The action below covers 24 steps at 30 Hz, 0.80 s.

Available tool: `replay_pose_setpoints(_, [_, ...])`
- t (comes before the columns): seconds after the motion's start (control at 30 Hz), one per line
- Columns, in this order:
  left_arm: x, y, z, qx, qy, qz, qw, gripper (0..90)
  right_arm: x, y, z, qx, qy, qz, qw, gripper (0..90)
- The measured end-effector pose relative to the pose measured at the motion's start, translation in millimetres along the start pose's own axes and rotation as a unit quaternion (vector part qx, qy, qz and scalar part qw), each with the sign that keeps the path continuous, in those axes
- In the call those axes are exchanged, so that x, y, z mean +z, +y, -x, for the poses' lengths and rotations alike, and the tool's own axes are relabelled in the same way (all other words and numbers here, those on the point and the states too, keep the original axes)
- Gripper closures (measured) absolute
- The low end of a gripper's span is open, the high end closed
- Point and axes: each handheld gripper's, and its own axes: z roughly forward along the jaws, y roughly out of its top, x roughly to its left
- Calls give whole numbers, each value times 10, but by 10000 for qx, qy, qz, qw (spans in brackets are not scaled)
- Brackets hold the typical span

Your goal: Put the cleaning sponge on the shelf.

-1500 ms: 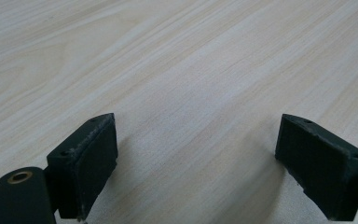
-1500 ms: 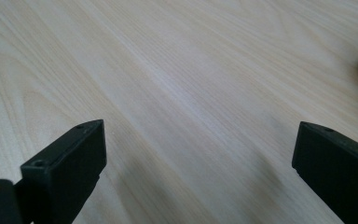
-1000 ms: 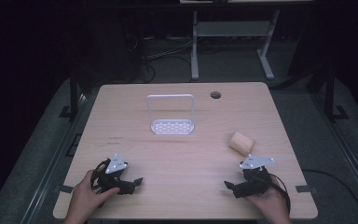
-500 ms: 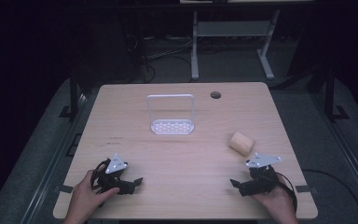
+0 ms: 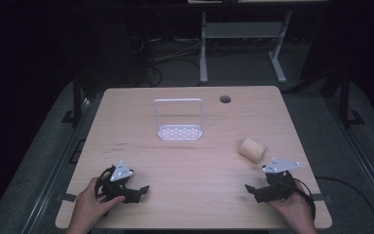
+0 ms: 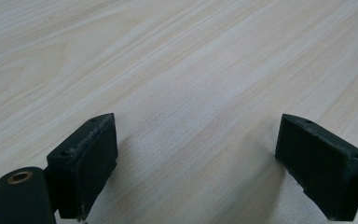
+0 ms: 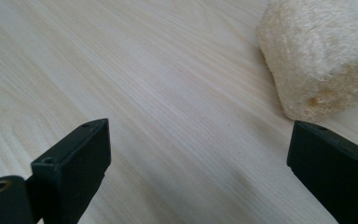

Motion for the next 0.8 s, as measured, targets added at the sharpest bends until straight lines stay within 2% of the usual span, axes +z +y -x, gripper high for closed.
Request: replay_pose_setpoints(0.8, [0, 0, -1, 1, -1, 0, 10000, 121, -127, -13, 257, 224, -251, 101, 9994, 61])
